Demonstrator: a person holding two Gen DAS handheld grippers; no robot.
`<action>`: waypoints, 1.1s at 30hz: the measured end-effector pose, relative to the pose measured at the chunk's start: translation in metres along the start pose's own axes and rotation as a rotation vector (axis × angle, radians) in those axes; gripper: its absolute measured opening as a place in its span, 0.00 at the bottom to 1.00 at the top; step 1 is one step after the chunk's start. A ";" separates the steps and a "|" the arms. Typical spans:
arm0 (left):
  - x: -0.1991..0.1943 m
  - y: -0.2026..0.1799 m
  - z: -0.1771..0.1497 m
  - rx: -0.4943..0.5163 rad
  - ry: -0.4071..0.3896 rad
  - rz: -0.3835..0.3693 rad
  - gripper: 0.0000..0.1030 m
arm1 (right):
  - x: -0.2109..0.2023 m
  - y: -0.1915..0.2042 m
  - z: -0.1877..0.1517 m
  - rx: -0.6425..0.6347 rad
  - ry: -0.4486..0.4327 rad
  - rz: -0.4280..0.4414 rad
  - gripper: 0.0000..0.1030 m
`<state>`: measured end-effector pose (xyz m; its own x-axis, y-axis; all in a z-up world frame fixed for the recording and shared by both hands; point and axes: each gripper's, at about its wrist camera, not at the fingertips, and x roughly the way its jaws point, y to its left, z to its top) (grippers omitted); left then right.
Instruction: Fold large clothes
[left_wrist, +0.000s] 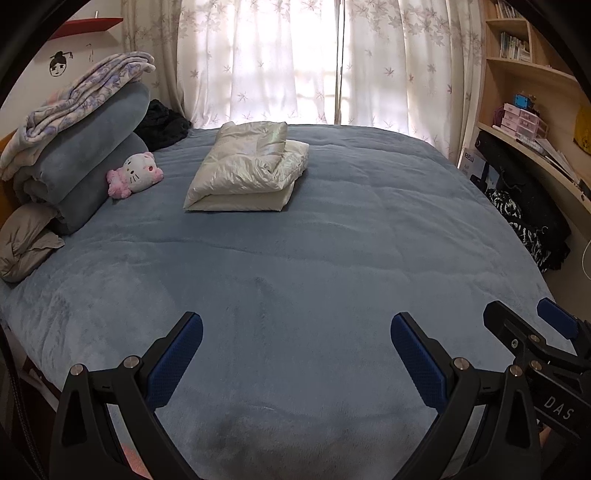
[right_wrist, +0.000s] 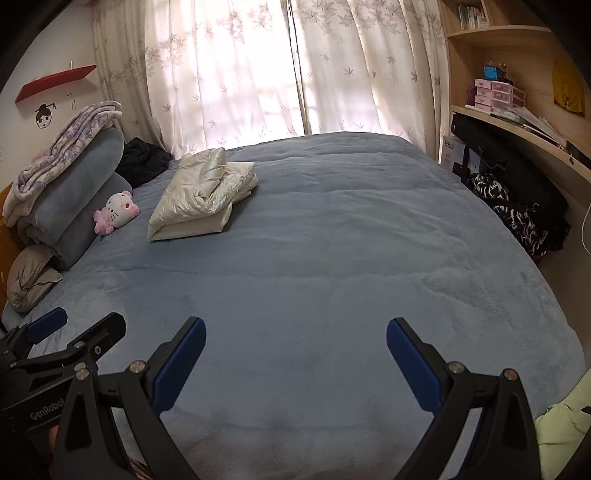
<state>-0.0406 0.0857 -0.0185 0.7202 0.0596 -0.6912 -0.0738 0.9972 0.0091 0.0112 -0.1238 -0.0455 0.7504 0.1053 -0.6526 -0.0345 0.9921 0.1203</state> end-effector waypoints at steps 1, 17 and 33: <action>0.000 0.000 0.000 0.000 0.002 0.003 0.98 | 0.000 0.000 0.000 0.000 0.000 0.000 0.96; 0.002 -0.001 -0.006 0.000 0.011 0.021 0.98 | -0.002 0.001 0.000 0.004 0.015 0.008 0.96; 0.002 -0.001 -0.009 -0.010 0.016 0.024 0.98 | 0.001 0.004 -0.001 0.010 0.018 0.028 0.96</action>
<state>-0.0450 0.0846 -0.0264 0.7070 0.0824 -0.7024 -0.0978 0.9950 0.0182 0.0112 -0.1193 -0.0470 0.7374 0.1340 -0.6620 -0.0486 0.9881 0.1459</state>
